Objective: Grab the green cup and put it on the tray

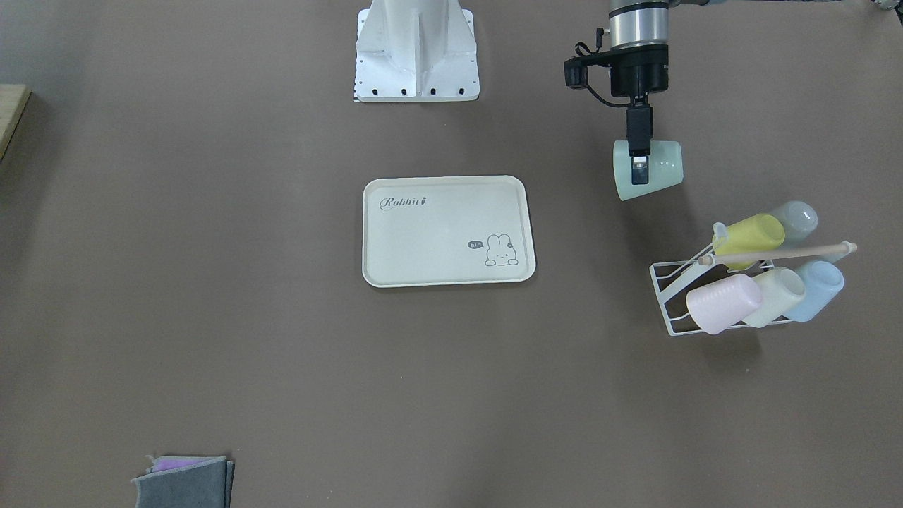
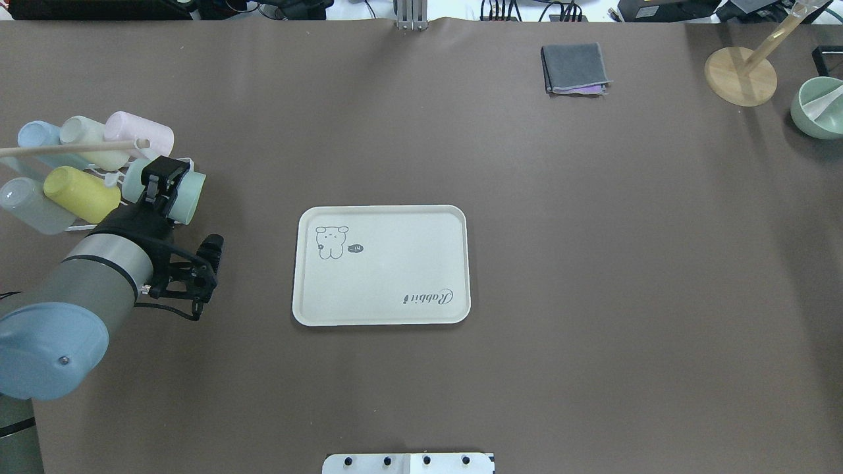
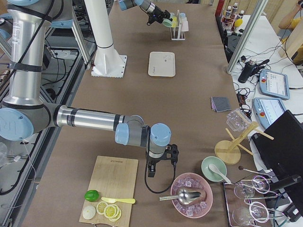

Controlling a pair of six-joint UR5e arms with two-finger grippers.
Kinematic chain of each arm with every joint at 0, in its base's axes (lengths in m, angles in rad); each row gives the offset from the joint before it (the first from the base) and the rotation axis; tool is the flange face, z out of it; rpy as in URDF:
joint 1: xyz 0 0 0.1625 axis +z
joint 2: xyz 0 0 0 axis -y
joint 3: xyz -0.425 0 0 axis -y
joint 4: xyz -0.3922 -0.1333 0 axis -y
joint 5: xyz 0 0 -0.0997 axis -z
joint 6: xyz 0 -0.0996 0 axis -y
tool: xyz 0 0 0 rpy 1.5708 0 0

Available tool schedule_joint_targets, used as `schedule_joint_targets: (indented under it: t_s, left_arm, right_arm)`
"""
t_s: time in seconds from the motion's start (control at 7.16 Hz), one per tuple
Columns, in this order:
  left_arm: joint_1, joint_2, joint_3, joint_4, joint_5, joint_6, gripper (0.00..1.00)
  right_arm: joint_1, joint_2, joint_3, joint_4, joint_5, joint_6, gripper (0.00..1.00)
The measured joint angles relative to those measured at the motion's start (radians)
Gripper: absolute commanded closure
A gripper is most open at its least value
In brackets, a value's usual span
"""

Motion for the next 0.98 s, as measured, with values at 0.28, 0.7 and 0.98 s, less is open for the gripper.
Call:
schedule_joint_targets:
  t_s: [0.28,0.7,0.98]
  left_arm:
    - [-0.002,-0.008,0.015,-0.114,-0.08,-0.17,1.0]
    - [0.004,-0.036,0.102,-0.229,-0.149,-0.505,1.0]
    - [0.006,-0.057,0.19,-0.449,-0.17,-0.654,1.0]
  right_arm:
    - [0.0,-0.001,0.0,0.0,0.0,0.0,0.0]
    - [0.0,-0.002,0.001,0.0,0.004,0.0,0.0]
    - [0.0,-0.002,0.0,0.0,0.005,0.0,0.0]
